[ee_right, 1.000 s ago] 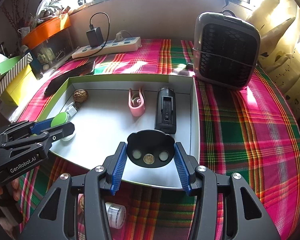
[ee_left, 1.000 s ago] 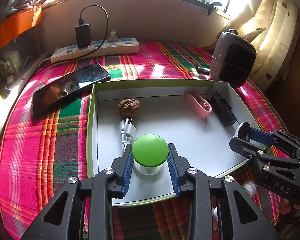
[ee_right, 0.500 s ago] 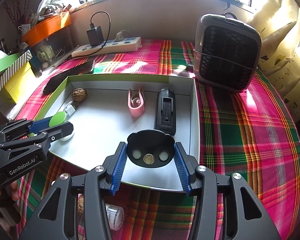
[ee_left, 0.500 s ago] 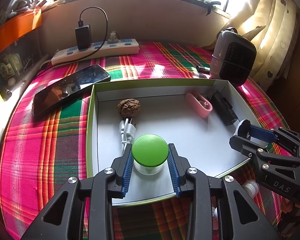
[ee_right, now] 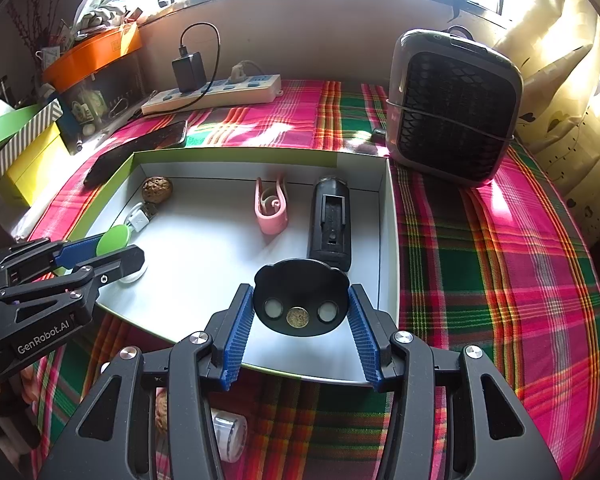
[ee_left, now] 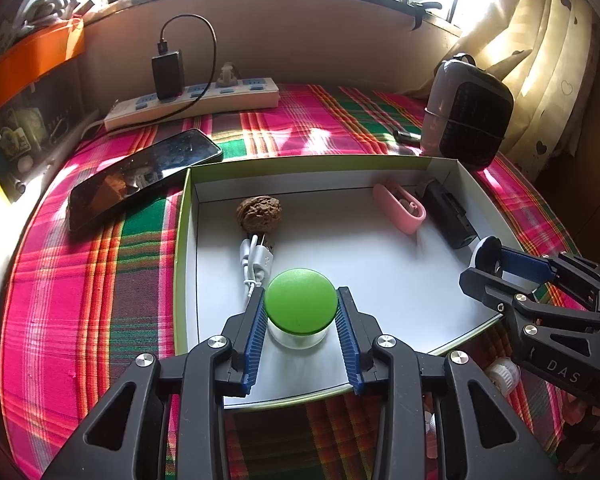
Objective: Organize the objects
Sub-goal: 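Lower the green object into the box and open the left gripper while the right gripper releases the black holder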
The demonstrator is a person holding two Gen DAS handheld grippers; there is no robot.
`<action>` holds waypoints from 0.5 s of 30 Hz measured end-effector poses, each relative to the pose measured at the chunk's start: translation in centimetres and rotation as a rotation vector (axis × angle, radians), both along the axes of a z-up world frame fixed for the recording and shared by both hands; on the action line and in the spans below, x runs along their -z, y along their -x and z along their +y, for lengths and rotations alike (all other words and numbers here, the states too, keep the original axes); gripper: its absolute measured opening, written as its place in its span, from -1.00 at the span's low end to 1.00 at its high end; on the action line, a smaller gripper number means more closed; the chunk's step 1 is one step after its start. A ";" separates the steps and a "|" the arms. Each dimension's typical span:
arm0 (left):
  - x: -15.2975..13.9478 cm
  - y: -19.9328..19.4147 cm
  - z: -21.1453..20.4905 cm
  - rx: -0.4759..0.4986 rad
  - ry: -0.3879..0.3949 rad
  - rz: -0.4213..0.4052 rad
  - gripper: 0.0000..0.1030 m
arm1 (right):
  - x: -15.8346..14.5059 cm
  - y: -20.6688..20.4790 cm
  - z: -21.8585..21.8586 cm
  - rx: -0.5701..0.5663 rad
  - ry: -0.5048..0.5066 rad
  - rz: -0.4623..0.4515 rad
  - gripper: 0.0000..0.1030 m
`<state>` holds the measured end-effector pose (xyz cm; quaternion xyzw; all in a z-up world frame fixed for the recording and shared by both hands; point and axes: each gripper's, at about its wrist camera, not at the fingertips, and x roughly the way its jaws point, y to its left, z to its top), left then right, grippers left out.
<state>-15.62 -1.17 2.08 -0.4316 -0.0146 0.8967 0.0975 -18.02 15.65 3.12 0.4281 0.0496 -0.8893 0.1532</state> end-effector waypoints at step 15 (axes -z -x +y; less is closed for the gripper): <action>0.0 0.0 0.0 -0.001 0.000 -0.003 -0.18 | -0.1 -0.2 0.0 0.011 0.014 0.000 -0.05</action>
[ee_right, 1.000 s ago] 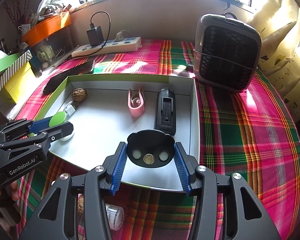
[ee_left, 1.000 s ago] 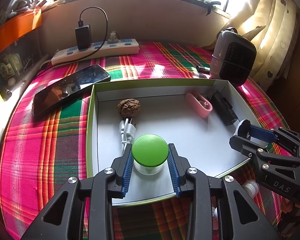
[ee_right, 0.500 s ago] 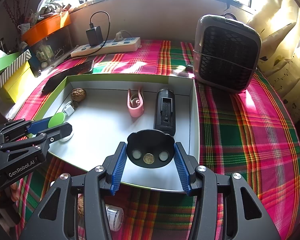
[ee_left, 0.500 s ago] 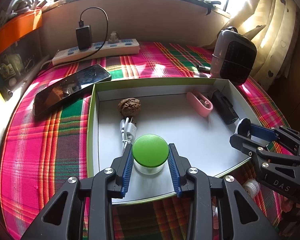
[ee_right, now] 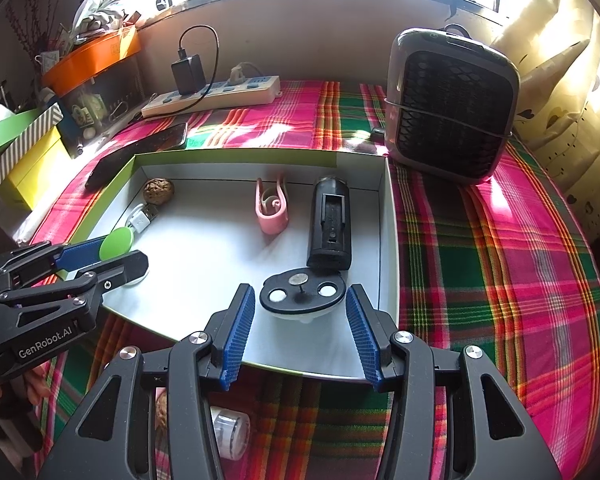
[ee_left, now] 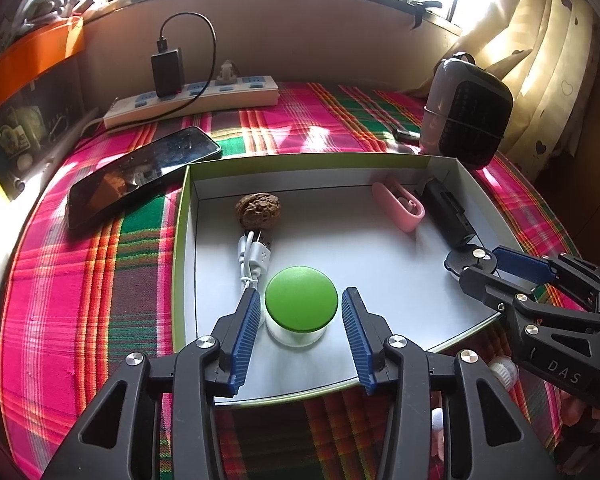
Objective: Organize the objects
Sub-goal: 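Lower the green object into the box and open the left gripper while the right gripper releases the black holder, then withdraw both open grippers from the box toward the remaining objects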
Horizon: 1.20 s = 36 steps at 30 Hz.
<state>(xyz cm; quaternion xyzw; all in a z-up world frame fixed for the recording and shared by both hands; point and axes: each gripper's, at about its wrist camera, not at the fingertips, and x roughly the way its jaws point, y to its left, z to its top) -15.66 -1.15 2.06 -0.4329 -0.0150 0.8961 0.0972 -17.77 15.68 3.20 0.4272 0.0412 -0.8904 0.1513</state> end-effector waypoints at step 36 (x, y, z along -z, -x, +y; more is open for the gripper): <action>-2.9 -4.5 -2.3 -0.042 -0.047 0.097 -0.03 | -2.3 -5.2 1.5 0.002 0.059 0.094 0.05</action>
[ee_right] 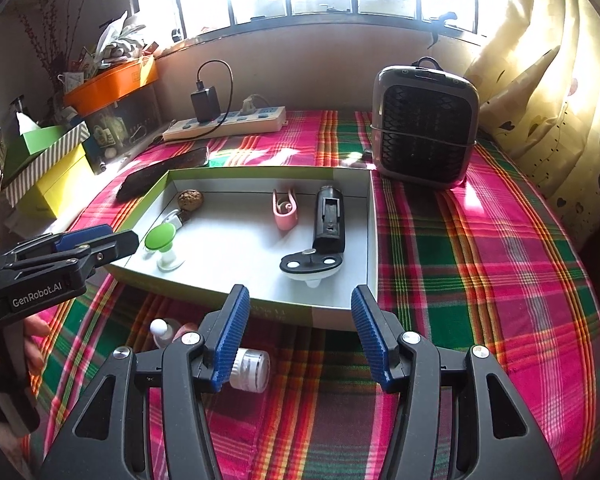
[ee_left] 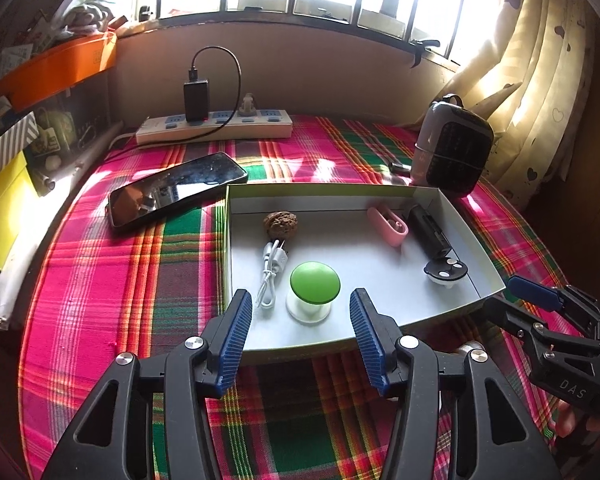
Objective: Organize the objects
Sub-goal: 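Withdraw both open grippers from the box toward the remaining objects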
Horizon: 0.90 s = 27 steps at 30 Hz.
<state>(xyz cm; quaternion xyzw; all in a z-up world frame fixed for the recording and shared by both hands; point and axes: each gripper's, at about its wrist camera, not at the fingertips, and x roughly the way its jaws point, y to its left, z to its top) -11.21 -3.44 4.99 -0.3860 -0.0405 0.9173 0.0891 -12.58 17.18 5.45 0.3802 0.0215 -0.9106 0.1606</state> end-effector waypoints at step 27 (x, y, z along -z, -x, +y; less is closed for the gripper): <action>2.7 -4.3 -0.1 0.048 -0.057 -0.076 -0.03 | 2.6 -3.0 -0.5 -0.051 -0.034 -0.050 0.05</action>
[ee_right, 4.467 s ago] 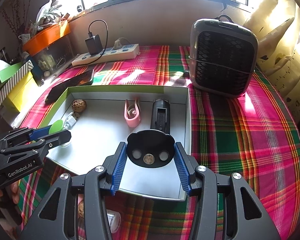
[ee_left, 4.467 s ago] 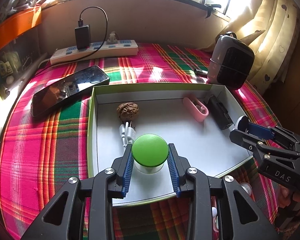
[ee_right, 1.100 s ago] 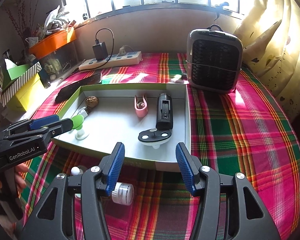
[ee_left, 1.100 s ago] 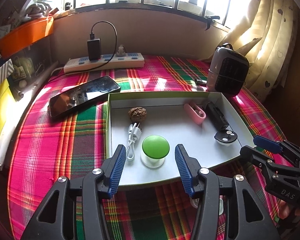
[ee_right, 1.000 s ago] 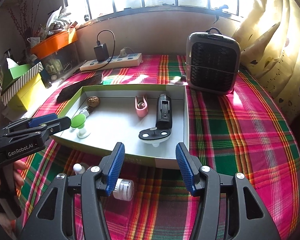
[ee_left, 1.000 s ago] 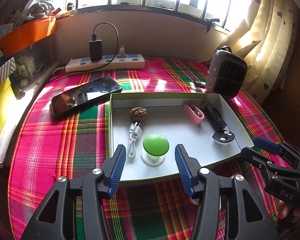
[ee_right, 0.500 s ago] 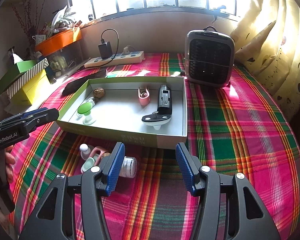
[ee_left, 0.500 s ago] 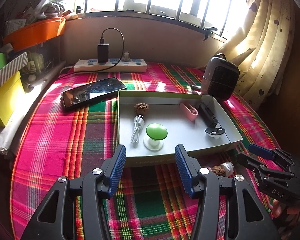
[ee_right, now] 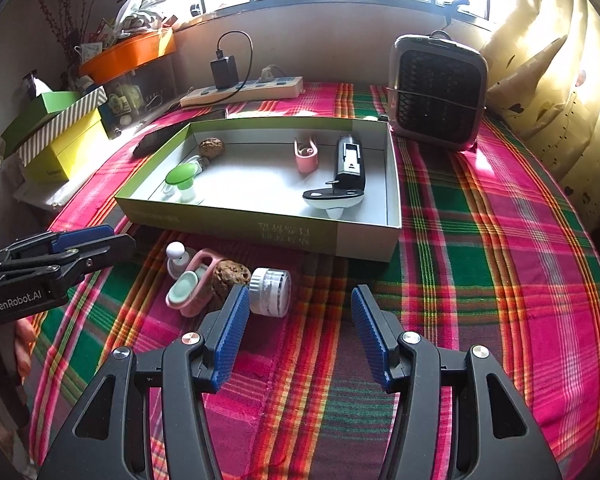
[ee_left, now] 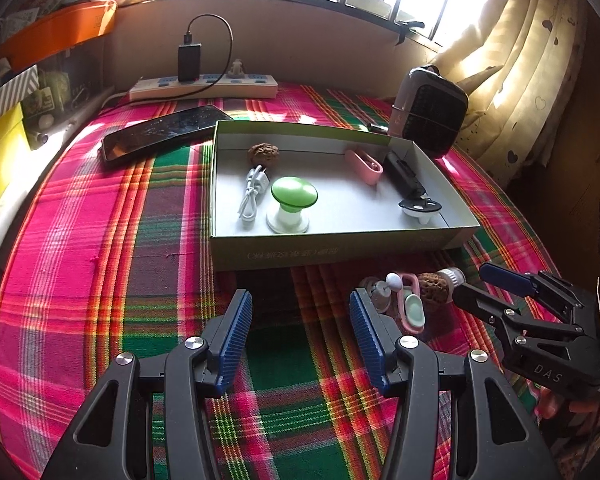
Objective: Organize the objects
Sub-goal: 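Withdraw both open grippers from the box toward the remaining objects, then reach the left gripper toward the pink-teal item while the right gripper approaches the white jar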
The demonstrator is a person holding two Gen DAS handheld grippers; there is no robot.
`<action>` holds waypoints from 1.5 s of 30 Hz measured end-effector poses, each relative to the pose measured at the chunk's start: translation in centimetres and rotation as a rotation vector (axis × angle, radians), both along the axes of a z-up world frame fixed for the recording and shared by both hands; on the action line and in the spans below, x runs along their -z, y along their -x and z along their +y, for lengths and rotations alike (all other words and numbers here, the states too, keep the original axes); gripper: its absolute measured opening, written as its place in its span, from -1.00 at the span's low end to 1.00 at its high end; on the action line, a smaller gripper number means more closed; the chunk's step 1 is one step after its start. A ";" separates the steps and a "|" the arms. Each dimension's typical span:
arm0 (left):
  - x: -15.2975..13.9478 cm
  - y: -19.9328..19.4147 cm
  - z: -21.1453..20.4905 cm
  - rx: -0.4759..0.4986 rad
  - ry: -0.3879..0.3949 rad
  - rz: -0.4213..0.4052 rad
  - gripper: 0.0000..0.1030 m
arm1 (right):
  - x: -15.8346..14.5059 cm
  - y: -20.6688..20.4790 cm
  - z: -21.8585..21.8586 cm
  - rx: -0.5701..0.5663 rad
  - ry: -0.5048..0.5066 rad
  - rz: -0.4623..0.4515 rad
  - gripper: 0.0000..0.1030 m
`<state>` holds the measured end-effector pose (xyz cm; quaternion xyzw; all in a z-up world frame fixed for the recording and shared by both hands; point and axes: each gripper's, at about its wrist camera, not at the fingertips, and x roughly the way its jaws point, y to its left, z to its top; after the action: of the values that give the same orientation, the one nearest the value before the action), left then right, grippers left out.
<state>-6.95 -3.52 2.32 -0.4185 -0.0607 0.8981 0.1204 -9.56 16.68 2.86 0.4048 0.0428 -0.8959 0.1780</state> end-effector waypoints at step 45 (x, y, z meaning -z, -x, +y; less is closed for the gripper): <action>0.9 2.3 4.1 0.100 0.039 -0.043 -0.03 | 1.2 2.6 0.7 -0.014 -0.075 -0.027 -0.11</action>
<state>-9.29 0.54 1.39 -0.4425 -0.0246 0.8828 0.1557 -12.14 17.38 1.62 0.4231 0.0767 -0.8867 0.1696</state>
